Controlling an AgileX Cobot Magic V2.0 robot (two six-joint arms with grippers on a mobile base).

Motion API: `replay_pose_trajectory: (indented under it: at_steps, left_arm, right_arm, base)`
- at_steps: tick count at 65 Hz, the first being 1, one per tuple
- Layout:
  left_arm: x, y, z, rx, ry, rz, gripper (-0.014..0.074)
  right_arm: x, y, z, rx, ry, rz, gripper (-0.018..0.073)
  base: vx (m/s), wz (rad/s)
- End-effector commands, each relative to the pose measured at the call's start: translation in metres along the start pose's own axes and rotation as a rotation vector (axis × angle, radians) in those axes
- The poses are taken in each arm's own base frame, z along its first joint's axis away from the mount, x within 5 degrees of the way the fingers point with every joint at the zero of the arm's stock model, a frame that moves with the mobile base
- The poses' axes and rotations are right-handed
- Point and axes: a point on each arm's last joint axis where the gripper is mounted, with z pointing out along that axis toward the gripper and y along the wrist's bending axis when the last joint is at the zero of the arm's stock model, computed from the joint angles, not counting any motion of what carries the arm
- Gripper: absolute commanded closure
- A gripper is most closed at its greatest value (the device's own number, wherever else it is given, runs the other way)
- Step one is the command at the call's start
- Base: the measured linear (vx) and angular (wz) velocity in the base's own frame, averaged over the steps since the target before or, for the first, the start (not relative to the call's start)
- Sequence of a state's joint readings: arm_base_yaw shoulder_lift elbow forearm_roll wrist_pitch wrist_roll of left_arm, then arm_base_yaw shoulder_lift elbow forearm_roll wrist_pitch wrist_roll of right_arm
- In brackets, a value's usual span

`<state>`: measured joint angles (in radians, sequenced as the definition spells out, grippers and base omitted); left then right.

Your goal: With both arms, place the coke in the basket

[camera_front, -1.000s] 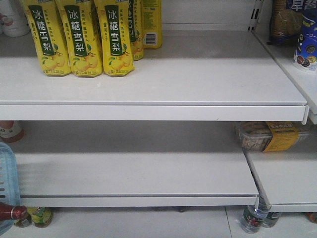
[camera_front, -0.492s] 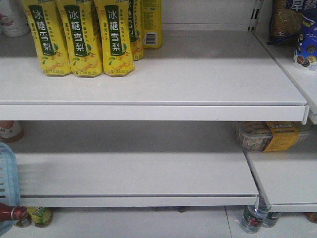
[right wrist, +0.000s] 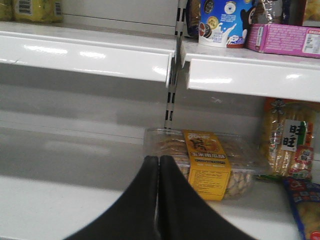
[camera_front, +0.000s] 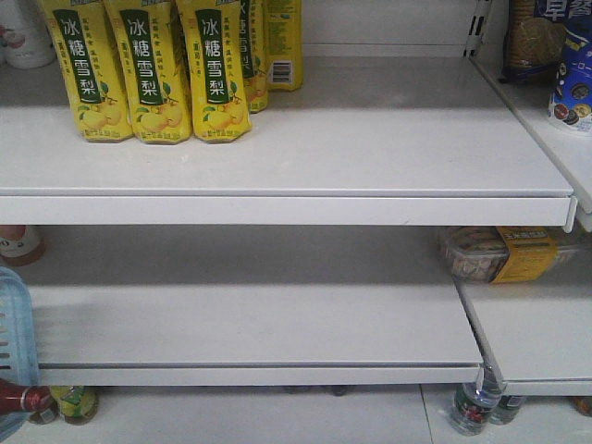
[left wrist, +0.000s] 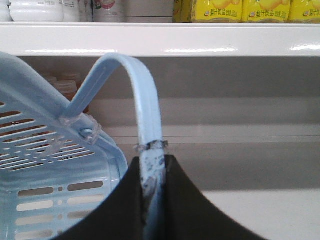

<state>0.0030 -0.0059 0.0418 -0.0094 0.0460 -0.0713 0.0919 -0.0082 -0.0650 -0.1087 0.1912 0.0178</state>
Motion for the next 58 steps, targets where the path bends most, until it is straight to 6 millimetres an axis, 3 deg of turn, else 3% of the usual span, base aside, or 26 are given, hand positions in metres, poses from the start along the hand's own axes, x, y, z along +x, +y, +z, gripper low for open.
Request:
replay_pose_trajectory:
  at_steps: [1,18,58]
  left_arm:
    - [-0.020,-0.002,-0.004,0.017,-0.199,0.059,0.0603]
    - [-0.020,-0.002,-0.004,0.017,-0.199,0.059,0.0603]
    - [-0.020,-0.002,-0.004,0.017,-0.199,0.060,0.0603]
  right_arm:
    - [-0.006,0.001,-0.001,-0.011,-0.127,0.005,0.0569]
    - [0.017,0.004,0.004,-0.026,-0.094,0.097,0.0569]
    - [0.018,0.001,0.004,0.032,-0.091,0.118,0.0569]
  base:
    - [0.00,0.00]
    - [0.00,0.00]
    - [0.00,0.00]
